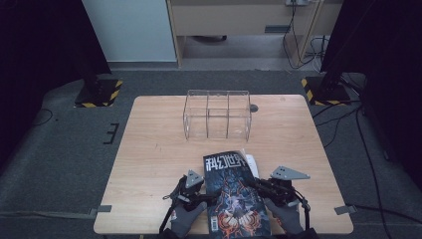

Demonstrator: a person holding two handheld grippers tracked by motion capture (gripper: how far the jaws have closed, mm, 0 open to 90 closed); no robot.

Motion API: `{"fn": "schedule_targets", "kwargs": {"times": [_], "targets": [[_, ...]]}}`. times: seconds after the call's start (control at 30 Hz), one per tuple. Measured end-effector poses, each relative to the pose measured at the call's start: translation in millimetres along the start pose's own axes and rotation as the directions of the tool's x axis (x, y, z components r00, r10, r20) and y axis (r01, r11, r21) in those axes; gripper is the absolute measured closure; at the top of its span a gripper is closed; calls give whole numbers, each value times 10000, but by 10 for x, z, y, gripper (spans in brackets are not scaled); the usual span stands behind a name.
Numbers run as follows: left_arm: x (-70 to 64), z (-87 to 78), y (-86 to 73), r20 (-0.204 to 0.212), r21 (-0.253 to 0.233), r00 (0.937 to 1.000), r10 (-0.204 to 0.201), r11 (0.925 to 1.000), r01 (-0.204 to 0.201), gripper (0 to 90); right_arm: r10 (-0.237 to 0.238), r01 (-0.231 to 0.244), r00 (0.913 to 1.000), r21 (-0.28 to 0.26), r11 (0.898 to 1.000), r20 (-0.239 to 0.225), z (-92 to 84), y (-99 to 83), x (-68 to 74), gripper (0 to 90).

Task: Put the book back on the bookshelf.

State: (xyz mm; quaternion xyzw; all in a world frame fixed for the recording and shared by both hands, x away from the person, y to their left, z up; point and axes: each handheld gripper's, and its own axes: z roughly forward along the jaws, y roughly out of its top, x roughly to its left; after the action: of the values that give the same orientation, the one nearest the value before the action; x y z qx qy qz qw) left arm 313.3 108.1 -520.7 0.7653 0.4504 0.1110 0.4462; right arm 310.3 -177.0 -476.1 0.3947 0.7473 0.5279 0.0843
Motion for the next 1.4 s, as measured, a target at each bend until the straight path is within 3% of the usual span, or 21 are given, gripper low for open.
{"fn": "schedule_targets", "kwargs": {"times": [0.43,0.67,0.83,0.9,1.1,1.4], "targets": [[56,106,20,1098,29,9934,-335,9994,334,141,-168,161,9993,-213,9996,-320,-22,10,15,837],[71,159,31,1285,53,9908,-434,9991,431,114,-148,139,9992,-241,9996,-379,-17,3,13,836],[57,128,43,1178,12,9923,-386,9992,388,129,-44,36,9991,-195,9998,-425,-13,-3,-13,836],[49,99,56,1322,-170,9897,-545,9982,572,134,40,-48,9991,-195,9998,-430,-17,-5,-32,836],[16,33,97,1672,-651,9851,-394,9966,509,144,275,-283,9981,-134,9995,-558,-19,-19,-85,835],[7,39,104,1852,-629,9815,-480,9962,605,151,238,-236,9970,41,9997,-740,11,-29,-75,835]]}}
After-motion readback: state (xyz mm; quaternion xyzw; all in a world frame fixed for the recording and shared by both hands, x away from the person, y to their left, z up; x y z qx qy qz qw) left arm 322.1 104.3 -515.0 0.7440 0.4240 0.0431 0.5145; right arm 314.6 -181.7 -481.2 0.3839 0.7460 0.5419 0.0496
